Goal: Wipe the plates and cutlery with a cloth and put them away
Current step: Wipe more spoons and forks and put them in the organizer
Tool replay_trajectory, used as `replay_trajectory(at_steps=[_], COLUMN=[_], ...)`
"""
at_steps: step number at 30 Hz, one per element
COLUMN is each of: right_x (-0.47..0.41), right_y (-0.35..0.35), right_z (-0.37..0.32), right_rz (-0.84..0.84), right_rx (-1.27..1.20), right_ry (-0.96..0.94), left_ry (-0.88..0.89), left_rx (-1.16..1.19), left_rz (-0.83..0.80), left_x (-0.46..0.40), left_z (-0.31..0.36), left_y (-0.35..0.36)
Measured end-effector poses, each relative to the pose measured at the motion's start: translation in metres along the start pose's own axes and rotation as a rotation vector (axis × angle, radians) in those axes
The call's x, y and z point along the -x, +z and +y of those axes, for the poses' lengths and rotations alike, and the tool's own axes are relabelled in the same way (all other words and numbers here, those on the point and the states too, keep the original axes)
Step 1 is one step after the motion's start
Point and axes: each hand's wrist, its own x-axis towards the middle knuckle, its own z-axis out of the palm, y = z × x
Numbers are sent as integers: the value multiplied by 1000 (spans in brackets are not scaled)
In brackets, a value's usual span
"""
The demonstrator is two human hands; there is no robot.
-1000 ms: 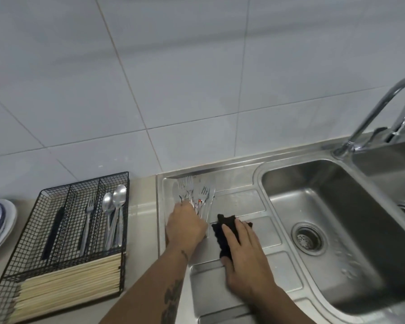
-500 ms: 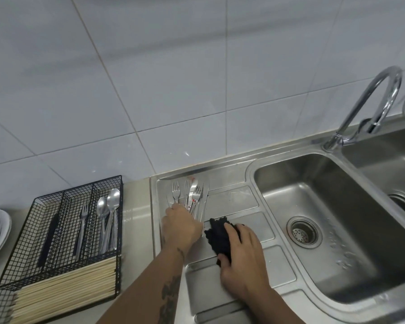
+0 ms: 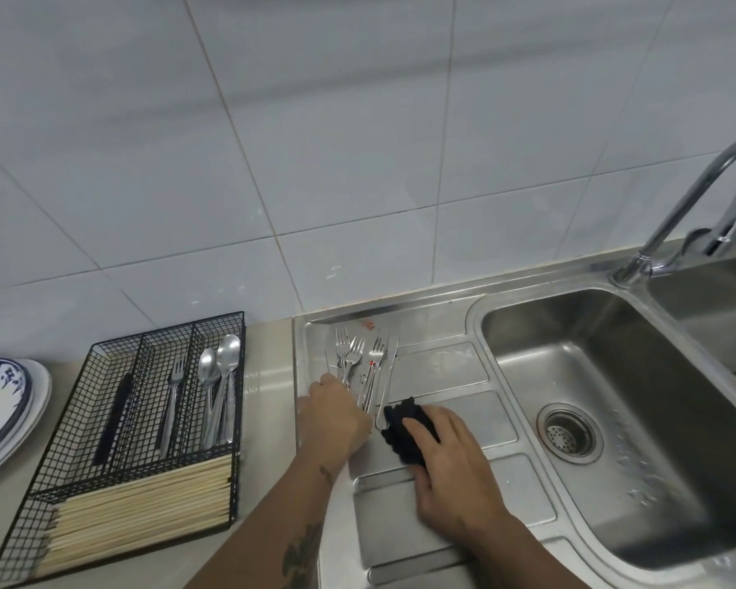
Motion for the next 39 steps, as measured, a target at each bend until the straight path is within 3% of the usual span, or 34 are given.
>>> replay_trajectory(at_steps=[7,13,17,22,26,31,35,39], right_x=[0,-4,-3,8,17,42,49,55], right_y=[-11,-40,-58,-70,-80,-89,-95,-105], right_z=[-2,-34,-64,-82,-64,-70,-33,-42], right_rz=[38,168,237,268,261,310,289,445], right_rx=[-80,-192,-225,-91,-3,-57,-79,-155], right_ry=[-21,-41,-96,-328,-178,-255,23,-2], left_ry=[9,47,185,346,360,377,360,367], left_rx=[42,15,85,259,264,305,251,253], left_rz=[9,147,236,289,288,313,307,264], left_x=[15,60,101,134,149,162,167,168], left_z=[-14,-47,-51,-46,-53,-55,-67,-68], left_y=[-18,-31,-42,-66,-70,-73,-73,-73])
